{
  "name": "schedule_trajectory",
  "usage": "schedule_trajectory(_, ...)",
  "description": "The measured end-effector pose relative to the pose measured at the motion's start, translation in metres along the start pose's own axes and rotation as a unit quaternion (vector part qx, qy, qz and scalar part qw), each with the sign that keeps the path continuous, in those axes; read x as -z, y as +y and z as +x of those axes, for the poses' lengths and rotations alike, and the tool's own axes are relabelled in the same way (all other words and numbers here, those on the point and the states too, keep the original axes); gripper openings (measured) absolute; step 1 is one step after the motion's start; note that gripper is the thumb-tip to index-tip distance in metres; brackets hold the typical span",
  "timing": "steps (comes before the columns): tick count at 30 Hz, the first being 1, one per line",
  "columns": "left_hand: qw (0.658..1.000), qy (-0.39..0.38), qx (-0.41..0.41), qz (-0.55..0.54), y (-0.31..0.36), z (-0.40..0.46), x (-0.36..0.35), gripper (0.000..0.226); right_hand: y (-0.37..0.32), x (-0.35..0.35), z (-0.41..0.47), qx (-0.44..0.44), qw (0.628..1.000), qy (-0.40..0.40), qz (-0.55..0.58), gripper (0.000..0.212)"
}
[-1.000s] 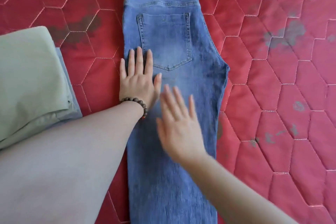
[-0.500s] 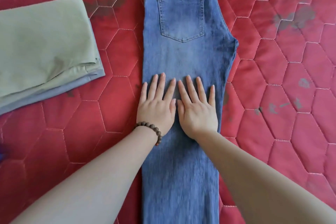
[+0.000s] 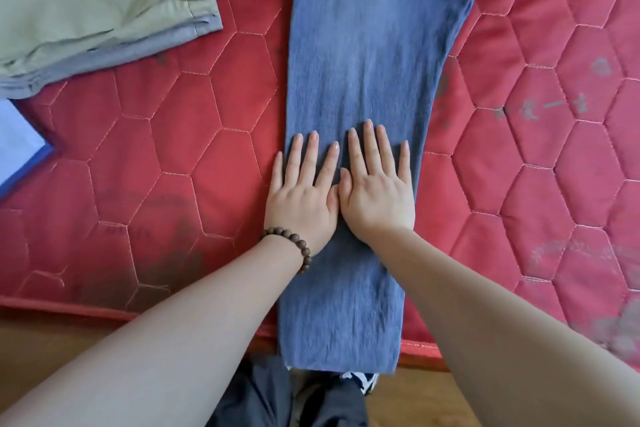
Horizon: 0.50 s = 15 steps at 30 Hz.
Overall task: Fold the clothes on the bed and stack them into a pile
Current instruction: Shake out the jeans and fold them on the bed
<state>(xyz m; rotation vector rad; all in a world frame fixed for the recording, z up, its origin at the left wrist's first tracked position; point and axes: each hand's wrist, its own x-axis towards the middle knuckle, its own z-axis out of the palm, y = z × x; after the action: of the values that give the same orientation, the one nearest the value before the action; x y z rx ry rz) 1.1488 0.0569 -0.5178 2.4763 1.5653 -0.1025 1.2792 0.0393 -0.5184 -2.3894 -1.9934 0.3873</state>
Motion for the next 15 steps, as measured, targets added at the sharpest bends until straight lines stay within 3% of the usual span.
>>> schedule_trajectory(15,0.996,-0.067,-0.05,0.017,0.011,-0.167,-0.022,0.061,-0.012,-0.024,-0.188,0.058,0.997,-0.042,0.005,0.06)
